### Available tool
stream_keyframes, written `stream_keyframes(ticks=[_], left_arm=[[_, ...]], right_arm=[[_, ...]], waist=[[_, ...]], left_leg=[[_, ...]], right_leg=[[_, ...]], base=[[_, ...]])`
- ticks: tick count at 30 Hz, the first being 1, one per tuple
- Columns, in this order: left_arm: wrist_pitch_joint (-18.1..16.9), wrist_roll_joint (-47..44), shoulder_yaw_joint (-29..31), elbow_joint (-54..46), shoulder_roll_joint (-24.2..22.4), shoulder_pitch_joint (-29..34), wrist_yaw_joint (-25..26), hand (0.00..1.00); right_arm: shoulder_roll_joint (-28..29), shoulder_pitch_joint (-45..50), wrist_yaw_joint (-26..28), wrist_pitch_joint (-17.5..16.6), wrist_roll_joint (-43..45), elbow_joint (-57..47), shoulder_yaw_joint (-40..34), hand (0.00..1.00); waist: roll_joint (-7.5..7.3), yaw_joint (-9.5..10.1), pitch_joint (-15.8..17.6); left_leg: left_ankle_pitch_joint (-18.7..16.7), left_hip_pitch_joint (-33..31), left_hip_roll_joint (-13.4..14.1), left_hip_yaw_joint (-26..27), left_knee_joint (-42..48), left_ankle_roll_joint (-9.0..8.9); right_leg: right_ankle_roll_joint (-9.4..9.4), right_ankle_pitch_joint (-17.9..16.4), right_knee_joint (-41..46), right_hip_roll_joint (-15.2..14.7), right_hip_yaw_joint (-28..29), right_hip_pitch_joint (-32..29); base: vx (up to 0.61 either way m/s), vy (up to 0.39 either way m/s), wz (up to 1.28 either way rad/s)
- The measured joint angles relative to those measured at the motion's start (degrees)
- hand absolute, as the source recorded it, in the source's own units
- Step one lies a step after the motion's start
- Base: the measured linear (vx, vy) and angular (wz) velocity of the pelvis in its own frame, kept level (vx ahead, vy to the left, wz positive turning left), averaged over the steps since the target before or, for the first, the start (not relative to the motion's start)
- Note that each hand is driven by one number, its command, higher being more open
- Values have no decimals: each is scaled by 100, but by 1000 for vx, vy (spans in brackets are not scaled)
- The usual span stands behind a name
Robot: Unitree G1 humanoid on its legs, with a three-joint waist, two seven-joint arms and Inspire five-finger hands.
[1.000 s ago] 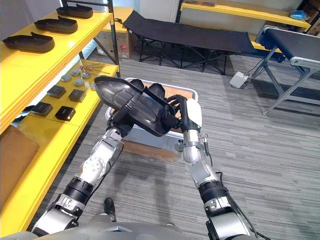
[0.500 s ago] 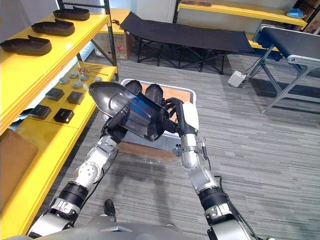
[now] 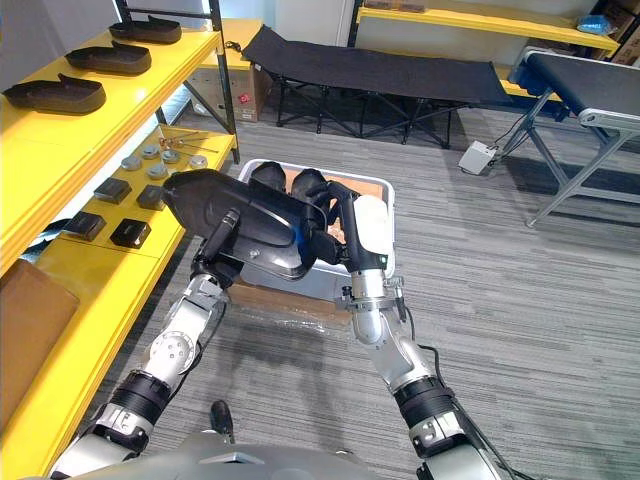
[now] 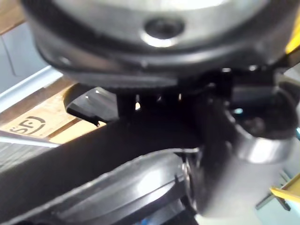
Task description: Walk over and take three plastic housings, then place them on the shelf
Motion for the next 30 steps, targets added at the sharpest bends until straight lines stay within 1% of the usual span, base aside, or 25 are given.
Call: stream_keyframes(ticks=[2,3,4,5,6,7,8,9,10,11,12,13,14,15,16,17,19,21,23,25,26,27,30], left_arm=[[-200,169,110,-197,-95,112,88,0],[-315,493,236,-404,-155,216,169,0],[-356,692,266,-491,-154,242,224,0],[-383,1281,312,-716,-154,288,395,0],[-383,1524,346,-829,-161,324,454,0],[-385,2052,418,-1074,-159,424,614,0],[-390,2328,484,-1186,-158,482,710,0],[-392,2838,692,-1404,-143,632,889,0],[-393,3041,785,-1461,-143,692,975,0],[-391,3548,1031,-1606,-136,852,1181,0],[-390,4113,1337,-1723,-129,1024,1416,0],[-391,4442,1498,-1777,-124,1113,1549,0],[-397,4901,1819,-1869,-79,1259,1706,0],[-408,5058,1943,-1933,-43,1334,1724,0],[-431,5361,2129,-2102,82,1475,1731,0],[-527,5560,2239,-2316,234,1654,1727,0],[-586,5909,2281,-2669,411,1830,1719,0],[-720,6149,2259,-2944,535,1960,1680,0],[-882,6136,2246,-3164,560,2132,1464,0],[-983,6084,2235,-3266,560,2343,1168,0],[-985,6028,2205,-3314,560,2540,913,0],[-985,5958,2167,-3315,560,2676,765,0],[-978,5770,2113,-3314,552,2950,465,0]], right_arm=[[110,115,-123,-3,41,-163,21,100],[184,176,-138,-27,42,-211,60,100],[208,201,-139,-32,60,-222,92,100],[230,228,-121,-31,199,-226,206,100],[233,234,-100,-31,265,-238,248,100],[265,286,-66,-31,412,-324,264,100],[289,312,-59,-30,518,-377,263,100],[328,340,-58,-30,744,-470,234,100],[328,379,-58,-28,847,-539,208,100],[341,493,-49,-29,1057,-708,147,100],[361,641,50,-45,1356,-881,61,100],[372,722,155,-47,1553,-970,13,100],[407,865,335,-70,1963,-1109,-96,100],[433,930,432,-128,2202,-1156,-149,100],[456,1065,565,-190,2578,-1269,-232,100],[469,1142,696,-241,2928,-1301,-259,100],[482,1220,989,-244,3417,-1313,-284,100],[503,1322,1283,-234,3662,-1319,-286,100],[539,1581,1635,-177,3893,-1482,-285,100],[547,1859,1979,83,4233,-1636,-343,100],[551,2030,2052,386,4256,-1629,-425,100],[548,2129,2081,533,4260,-1606,-481,100],[538,2229,2298,698,4391,-1447,-593,100]], waist=[[2,-30,-5],[3,-47,-5],[5,-41,-7],[13,-11,-11],[18,-2,-14],[29,14,-20],[38,16,-26],[77,8,-51],[98,15,-64],[139,15,-89],[176,14,-112],[194,10,-123],[230,12,-147],[244,16,-156],[256,37,-159],[250,74,-163],[243,155,-167],[246,189,-169],[259,182,-178],[289,155,-242],[305,120,-254],[320,94,-267],[350,28,-287]], left_leg=[[0,0,-4,11,0,0],[0,0,-5,12,1,0],[1,0,-4,6,2,-1],[3,4,-3,-7,1,0],[4,4,-4,-9,1,1],[5,4,-6,-18,0,2],[5,4,-6,-24,0,3],[5,4,-5,-38,-1,3],[5,3,-6,-44,-2,2],[4,1,-6,-63,-2,0],[-15,-2,-1,-83,-2,-26],[-16,-7,2,-96,-2,-28],[-24,-31,2,-129,-2,-38],[-25,-52,0,-148,-2,-39],[-24,-79,-5,-169,-2,-39],[-25,-81,-12,-175,-2,-39],[-27,-88,-20,-181,-1,-39],[-27,-103,-27,-203,-1,-39],[-28,-120,-30,-201,-1,-38],[-28,-184,-20,-182,-1,-38],[-28,-180,-12,-152,-1,-38],[-29,-179,-8,-140,-1,-38],[-35,-179,13,-68,1,-47]], right_leg=[[-2,-2,25,-9,4,-18],[-12,-10,50,-15,3,-29],[-19,-16,67,-15,0,-31],[-28,-26,96,-17,-9,-33],[-29,-27,99,-18,-11,-33],[-33,-31,105,-20,-19,-31],[-37,-33,109,-20,-25,-29],[-82,-63,124,-20,-36,-29],[-82,-66,130,-22,-41,-28],[-89,-99,146,-26,-80,-24],[-99,-121,166,-24,-106,-23],[-97,-128,175,-23,-120,-22],[-93,-137,180,-17,-149,-25],[-94,-139,179,-15,-168,-30],[-94,-139,176,-14,-199,-36],[-96,-141,175,-18,-209,-31],[-98,-141,175,-26,-213,-34],[-98,-142,173,-29,-226,-36],[-99,-144,161,-32,-227,-49],[-100,-143,171,-32,-216,-135],[-100,-143,175,-32,-184,-150],[-100,-143,176,-32,-166,-162],[-100,-142,187,-31,-102,-216]], base=[[0,0,-2],[0,0,0],[0,0,0],[0,0,3],[0,0,4],[0,0,0],[-28,17,4],[-28,17,3],[-35,21,6],[-31,16,7],[-35,17,8],[-29,11,11],[-15,6,11],[-18,12,15],[-15,17,11],[-12,19,8],[-9,21,4],[-18,24,5],[0,0,0],[-14,24,-7],[-7,24,-10],[0,21,-14],[3,9,-12]])
